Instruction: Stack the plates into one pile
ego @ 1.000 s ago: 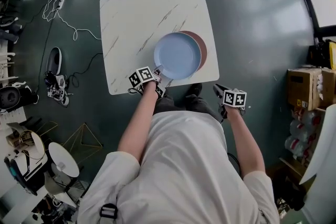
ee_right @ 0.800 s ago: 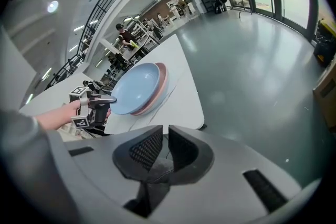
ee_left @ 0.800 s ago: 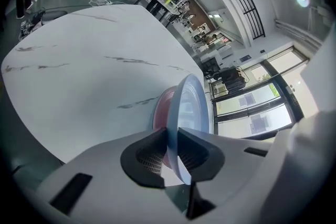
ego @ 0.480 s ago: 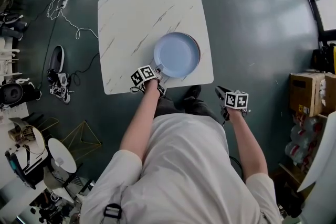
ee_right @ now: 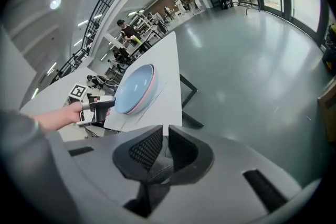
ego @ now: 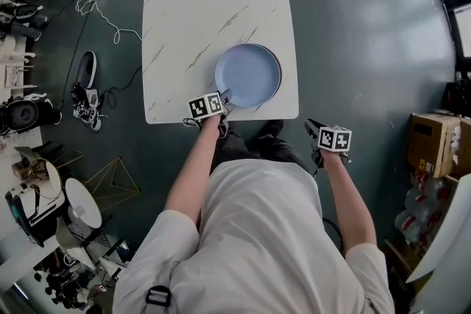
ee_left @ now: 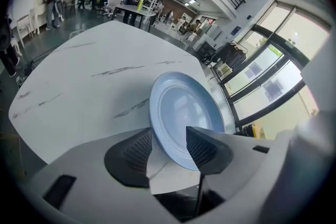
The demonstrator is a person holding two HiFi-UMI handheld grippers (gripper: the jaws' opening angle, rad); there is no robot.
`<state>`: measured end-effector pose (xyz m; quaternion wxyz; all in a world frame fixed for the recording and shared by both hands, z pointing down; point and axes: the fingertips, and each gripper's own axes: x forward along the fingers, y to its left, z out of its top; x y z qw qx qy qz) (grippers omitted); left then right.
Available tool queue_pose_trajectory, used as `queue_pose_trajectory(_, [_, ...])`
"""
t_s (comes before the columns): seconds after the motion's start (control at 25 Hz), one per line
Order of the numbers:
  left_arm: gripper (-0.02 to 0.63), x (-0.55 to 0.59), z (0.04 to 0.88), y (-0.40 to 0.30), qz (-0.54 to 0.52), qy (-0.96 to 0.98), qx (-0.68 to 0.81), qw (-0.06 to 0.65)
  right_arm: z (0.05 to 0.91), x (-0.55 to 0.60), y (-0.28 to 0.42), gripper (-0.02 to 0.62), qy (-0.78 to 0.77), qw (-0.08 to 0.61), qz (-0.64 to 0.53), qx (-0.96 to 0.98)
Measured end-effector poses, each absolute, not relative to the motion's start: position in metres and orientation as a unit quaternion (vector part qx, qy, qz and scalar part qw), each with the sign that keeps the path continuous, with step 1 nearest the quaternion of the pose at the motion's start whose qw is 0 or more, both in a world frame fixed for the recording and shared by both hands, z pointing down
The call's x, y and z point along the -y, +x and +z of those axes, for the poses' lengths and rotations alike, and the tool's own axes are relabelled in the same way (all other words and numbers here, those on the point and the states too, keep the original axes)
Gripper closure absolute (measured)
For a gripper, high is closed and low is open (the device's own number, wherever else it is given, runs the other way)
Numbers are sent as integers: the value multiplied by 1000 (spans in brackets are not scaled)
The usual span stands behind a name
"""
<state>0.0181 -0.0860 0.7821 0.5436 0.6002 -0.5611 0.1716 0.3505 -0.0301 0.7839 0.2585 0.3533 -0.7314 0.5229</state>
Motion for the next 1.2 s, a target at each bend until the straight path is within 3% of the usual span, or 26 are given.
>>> queue_pose_trajectory(0.68, [411,41,707,-41,86,623,627,459,728,87,317,545,359,238,457,779])
queue_pose_trajectory(0.88, [468,22,664,-64,65,653,636,407,672,98,313,545,415,186,384,803])
queue_pose_trajectory(1.2, [532,-26,612,-111,64,689,626,360,619,56,301,545,447,171,328,815])
